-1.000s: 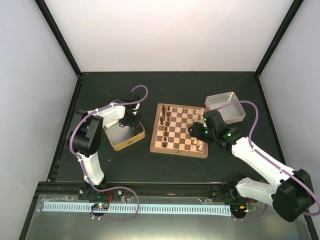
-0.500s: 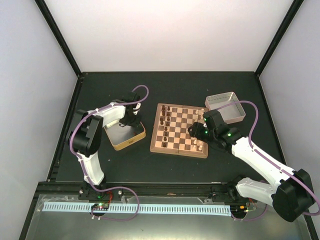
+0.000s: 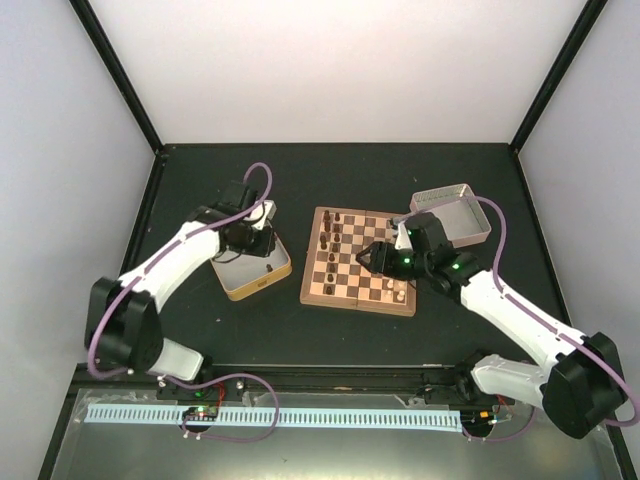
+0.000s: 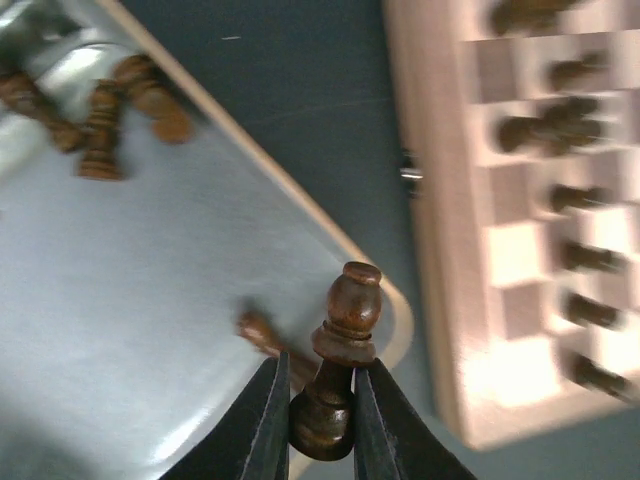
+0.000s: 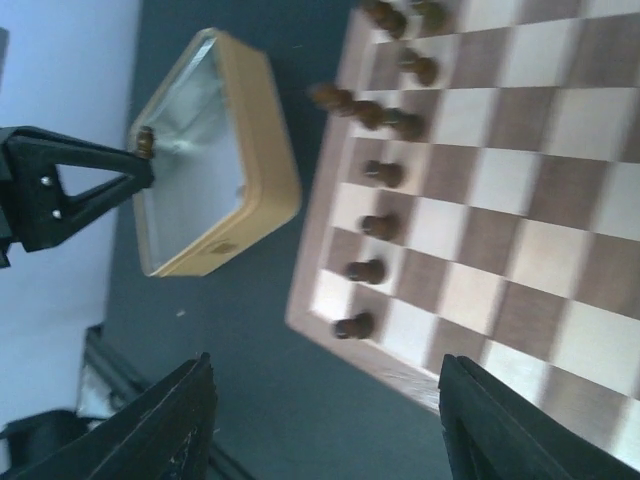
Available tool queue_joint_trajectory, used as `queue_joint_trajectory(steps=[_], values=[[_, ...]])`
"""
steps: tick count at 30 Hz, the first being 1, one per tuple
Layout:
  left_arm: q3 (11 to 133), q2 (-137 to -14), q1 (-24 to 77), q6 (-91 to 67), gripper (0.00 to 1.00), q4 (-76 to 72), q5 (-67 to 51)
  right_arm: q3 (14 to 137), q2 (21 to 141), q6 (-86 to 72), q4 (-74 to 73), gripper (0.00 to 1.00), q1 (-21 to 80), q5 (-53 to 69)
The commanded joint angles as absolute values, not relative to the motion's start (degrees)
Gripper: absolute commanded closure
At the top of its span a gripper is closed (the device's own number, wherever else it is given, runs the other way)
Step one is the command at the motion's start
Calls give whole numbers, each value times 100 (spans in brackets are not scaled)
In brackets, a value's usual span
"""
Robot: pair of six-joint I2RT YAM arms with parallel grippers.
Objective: Set up the chess pieces on the board
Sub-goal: Pick up the chess piece from the storage box, then place the chess piece on the chessboard.
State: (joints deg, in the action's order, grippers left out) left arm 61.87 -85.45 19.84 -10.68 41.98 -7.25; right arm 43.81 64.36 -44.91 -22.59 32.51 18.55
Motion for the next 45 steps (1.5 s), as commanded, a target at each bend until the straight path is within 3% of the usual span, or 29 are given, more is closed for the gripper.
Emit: queue_joint_trajectory(steps=[1,9,15,22,29,38,40,43,45], values=[[5871,-7607,2002,-989,94,3888,-2773,4732,6601,-4174,-1287,36,3351,3235],[5272,-6627,2248,-1352,92,2251,-5061,5700,7080,-4087,-982,28,3584,3843],[5185,-6344,2449,-1393,91,1686,-5473,6410,7470,-3724,-1376,30,3764,3938],[5194,-6359,2468,-1273,91,1686,-5586,6726,7778,-3326,-1864,48,3912,4135],[5257,-6426,2470,-1194,91,1703,-5564,6778,7866,-3213,-2008,76,3932,4335],[5313,-6469,2465,-1189,88,1723,-5543,6768,7939,-3274,-1928,99,3937,4591],[5338,-6487,2470,-1226,80,1751,-5473,6768,7878,-3229,-1932,99,3937,4400],[5389,-6477,2461,-1204,52,1894,-4927,6775,7771,-3078,-1986,99,3937,3855],[5378,-6417,2461,-1197,40,2010,-4285,6797,7744,-2931,-2077,99,3935,3366]])
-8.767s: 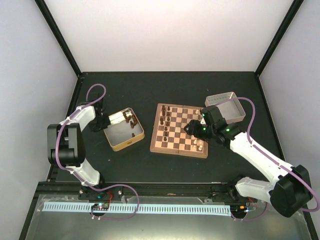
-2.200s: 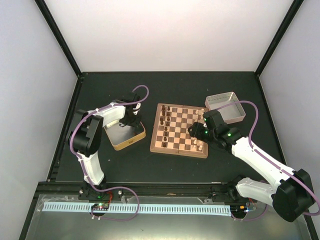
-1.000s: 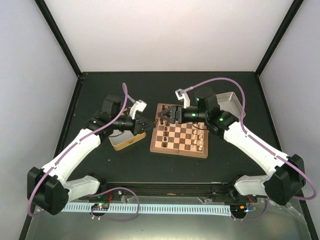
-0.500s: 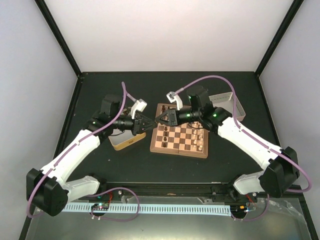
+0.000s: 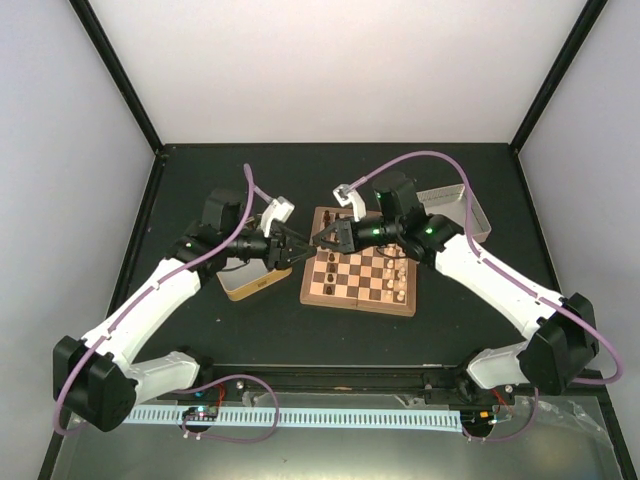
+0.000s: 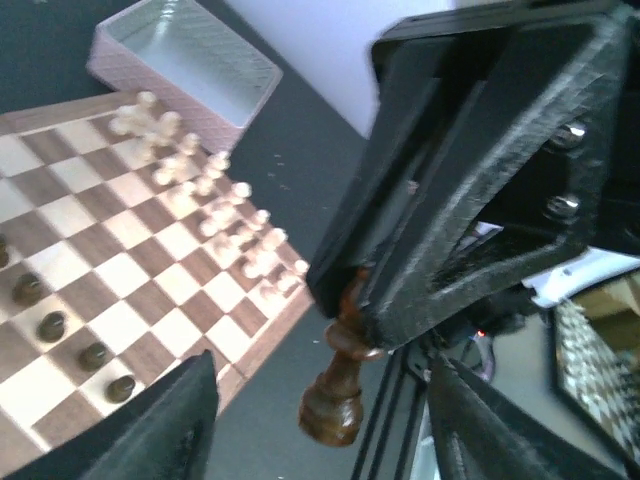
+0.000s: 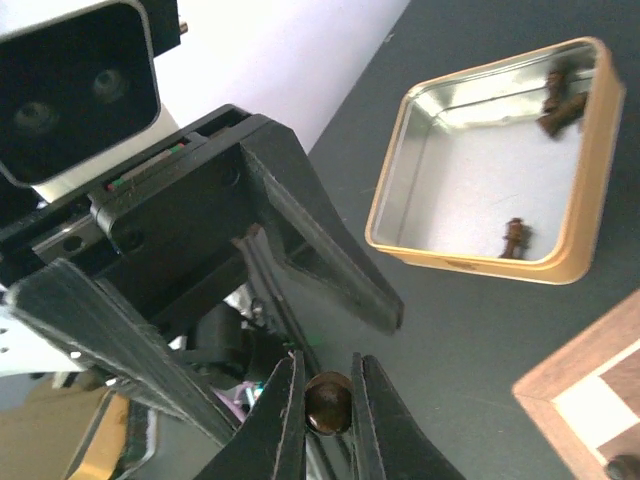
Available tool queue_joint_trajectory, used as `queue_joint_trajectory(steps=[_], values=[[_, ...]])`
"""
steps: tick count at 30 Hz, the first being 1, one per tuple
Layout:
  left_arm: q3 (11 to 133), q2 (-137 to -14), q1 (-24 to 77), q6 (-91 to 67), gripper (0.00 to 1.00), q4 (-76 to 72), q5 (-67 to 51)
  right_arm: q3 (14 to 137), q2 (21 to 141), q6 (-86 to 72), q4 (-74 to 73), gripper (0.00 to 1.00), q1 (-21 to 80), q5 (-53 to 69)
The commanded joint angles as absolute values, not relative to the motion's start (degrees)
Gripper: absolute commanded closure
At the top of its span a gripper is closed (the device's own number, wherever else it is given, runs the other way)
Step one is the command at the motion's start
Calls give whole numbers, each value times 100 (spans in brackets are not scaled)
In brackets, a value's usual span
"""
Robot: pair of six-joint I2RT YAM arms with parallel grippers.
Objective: Set up the chess pieces on the board
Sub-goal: Place the chess piece on the chessboard.
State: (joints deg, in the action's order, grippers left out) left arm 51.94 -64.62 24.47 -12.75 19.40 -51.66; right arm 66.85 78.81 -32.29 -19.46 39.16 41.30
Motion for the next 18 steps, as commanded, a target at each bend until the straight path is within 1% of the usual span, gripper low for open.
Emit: queue_joint_trajectory(steps=[1,4,7,10,13,18], values=[[5349,-6360,2454,-1214,36,2015,-4013,6809,7748,-2852,-2130,99,3937,3115],[5253,-6103,2443,-1381,29,2002,-3090,6857,7858,-2554,-2254,99,3937,2445],[5113,-5750,2435,-1608,27,1924,-2097,6940,8094,-2206,-2348,99,3937,1896],[4961,-5429,2433,-1844,26,1931,-1188,7038,8350,-1898,-2431,99,3941,1337],[4755,-5098,2426,-1978,26,1869,-826,7004,8471,-1633,-2277,99,3954,1044],[4567,-4614,2426,-2030,25,1868,-646,6907,8654,-1197,-2087,99,4162,527]])
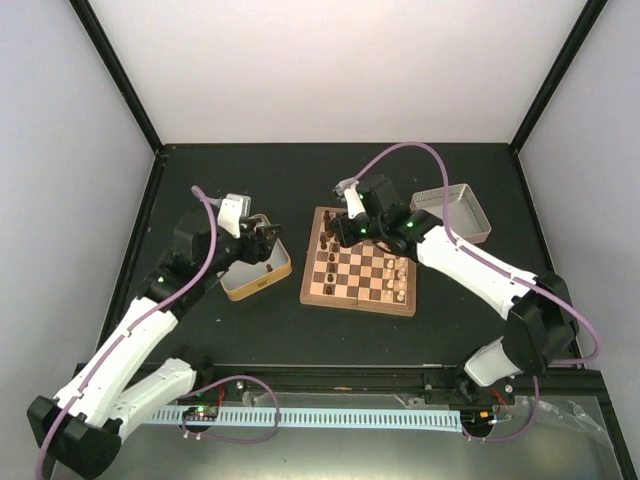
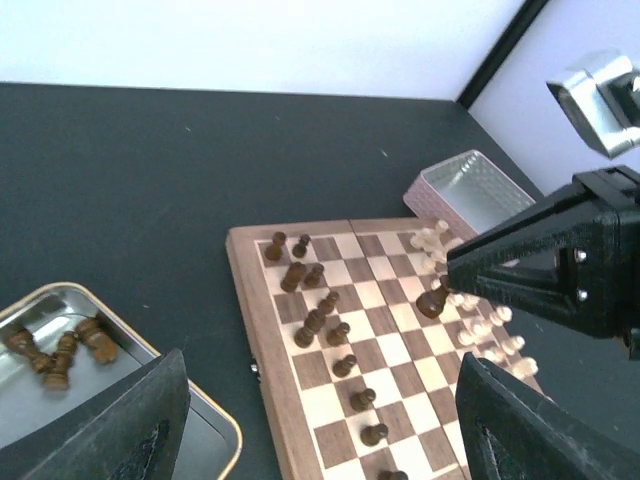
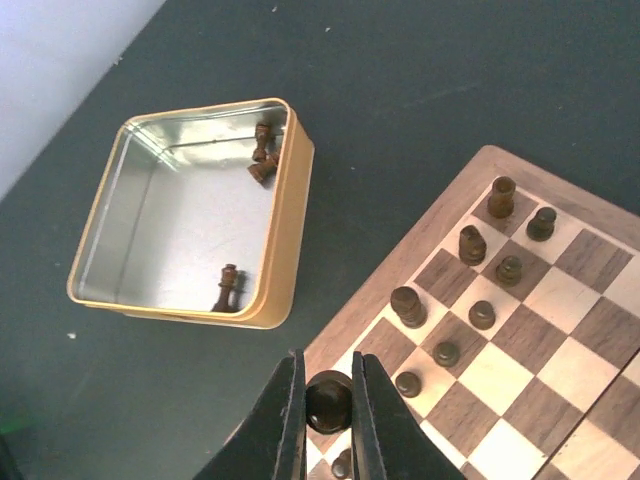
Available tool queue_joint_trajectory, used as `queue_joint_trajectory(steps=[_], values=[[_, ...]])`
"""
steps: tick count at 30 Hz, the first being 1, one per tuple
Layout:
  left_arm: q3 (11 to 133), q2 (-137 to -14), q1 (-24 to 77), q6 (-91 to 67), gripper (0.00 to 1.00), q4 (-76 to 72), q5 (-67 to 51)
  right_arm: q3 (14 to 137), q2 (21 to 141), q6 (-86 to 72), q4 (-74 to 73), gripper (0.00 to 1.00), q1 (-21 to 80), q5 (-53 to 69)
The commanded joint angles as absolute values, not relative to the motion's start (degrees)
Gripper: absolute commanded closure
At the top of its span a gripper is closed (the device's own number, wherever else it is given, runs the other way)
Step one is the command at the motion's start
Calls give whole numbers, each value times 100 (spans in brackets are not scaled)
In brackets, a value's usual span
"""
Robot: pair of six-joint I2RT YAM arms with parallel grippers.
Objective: Set up the chess pieces on the board
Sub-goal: Place the chess piece on the chessboard.
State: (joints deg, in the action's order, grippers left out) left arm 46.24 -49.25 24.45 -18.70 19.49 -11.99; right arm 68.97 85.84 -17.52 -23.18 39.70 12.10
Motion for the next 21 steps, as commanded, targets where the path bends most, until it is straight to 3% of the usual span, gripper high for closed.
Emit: queue_joint_trajectory(steps=[1,12,21], values=[[4574,-4544,2426,-2031,25,1902,-644,6889,8690,-1141,-2031,99,4206,474],[4448,-3982,2426,-2689,24,2925,-770,6831,9101,-627,-1772,99,4737,-61],[4388,-4165,2425,-2888,24,2883,-688,6620,9359,-546,-1547,99,4916,-33]])
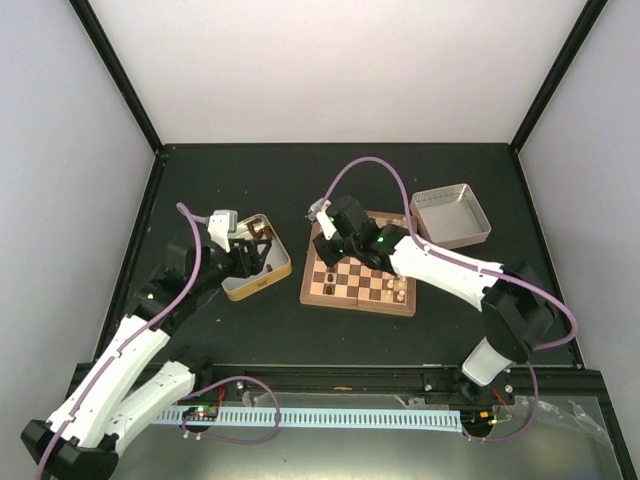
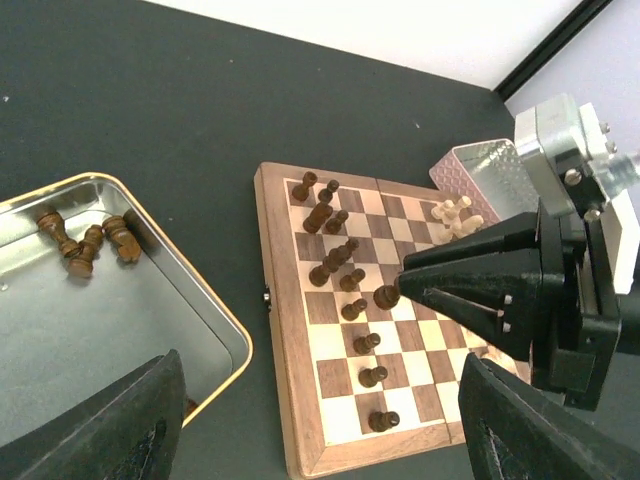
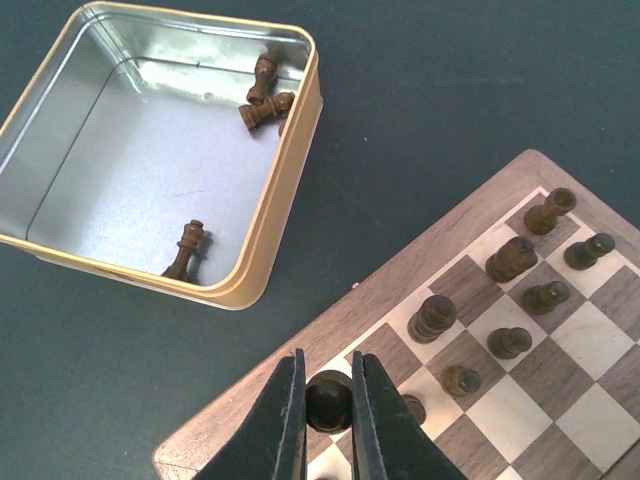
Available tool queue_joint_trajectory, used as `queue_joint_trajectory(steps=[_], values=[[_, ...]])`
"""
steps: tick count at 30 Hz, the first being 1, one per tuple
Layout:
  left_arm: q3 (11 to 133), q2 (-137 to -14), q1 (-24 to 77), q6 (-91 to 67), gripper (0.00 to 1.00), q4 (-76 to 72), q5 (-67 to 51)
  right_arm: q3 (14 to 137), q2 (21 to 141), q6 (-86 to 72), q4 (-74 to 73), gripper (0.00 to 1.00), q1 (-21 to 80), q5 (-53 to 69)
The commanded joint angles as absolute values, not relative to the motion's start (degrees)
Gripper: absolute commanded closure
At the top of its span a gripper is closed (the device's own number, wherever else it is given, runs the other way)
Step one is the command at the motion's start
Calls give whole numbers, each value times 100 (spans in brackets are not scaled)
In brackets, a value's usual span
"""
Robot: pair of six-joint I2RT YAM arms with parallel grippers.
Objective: Set up the chess pieces on the board
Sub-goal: Place the chess piece on the chessboard.
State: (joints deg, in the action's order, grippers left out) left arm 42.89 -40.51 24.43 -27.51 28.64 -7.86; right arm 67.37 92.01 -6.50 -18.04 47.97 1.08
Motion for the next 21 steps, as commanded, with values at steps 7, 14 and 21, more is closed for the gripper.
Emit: queue_joint_trajectory(steps=[7,14,21], values=[[4485,-4571,2416,-2975,24,2707,-357,6402,9697,-819,-1258,99,5022,-330],[4445,-4951,2378,-3058,24,2439,-226,6207,9985,-1193,-695,99,5021,-804],[4468,-5235,2297,-2989,23,2356,-292,6161,10122,-1218,-660,99,5027,-483]])
